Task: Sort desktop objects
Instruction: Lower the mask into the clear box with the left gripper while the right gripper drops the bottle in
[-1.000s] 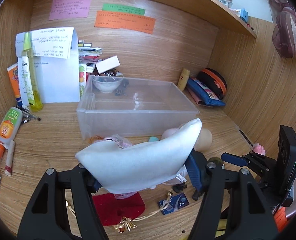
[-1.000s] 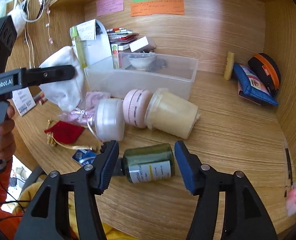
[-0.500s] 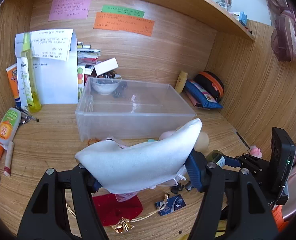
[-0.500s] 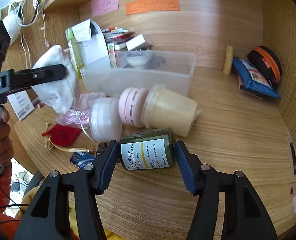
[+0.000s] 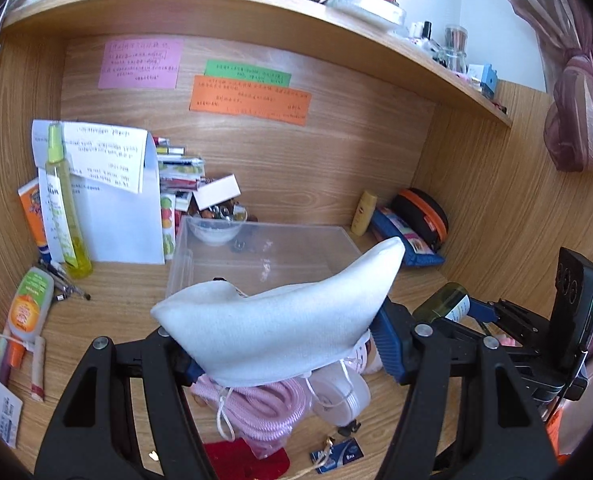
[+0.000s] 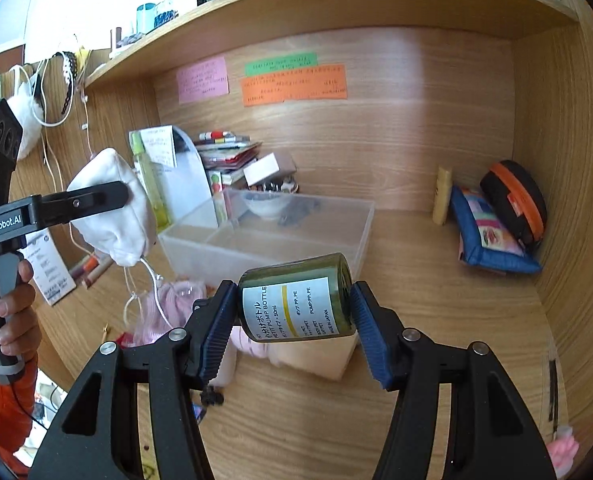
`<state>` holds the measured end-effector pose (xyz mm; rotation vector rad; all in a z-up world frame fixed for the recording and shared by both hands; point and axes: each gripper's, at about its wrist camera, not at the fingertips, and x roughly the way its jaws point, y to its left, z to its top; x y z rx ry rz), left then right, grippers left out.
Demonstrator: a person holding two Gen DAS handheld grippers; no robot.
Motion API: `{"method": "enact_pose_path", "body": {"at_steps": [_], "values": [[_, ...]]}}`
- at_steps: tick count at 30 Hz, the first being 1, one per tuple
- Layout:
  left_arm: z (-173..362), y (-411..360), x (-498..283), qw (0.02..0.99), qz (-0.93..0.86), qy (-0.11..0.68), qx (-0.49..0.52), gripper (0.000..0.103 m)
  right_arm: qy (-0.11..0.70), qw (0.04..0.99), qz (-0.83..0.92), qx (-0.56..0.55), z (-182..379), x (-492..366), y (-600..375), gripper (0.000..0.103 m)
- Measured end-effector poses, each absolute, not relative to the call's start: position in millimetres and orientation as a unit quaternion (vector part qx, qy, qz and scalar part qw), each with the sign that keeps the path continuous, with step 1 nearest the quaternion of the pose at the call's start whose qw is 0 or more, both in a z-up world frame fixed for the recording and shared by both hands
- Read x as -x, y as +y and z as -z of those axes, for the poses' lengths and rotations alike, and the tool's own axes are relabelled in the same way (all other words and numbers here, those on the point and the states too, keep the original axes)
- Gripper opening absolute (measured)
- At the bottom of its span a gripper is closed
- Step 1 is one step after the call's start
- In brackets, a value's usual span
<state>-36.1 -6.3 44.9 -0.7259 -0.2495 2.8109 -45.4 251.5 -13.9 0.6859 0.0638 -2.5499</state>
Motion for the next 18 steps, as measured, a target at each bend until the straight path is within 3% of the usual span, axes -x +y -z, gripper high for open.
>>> {"method": "enact_pose_path", "body": {"at_steps": [18], "values": [[-84.0,-21.2,82.3,0.082,-0.970,-0.074,0.215,0.067,0.054,0.252,0.939,-0.228,-12.5,102.3,203.4,0.054]]}}
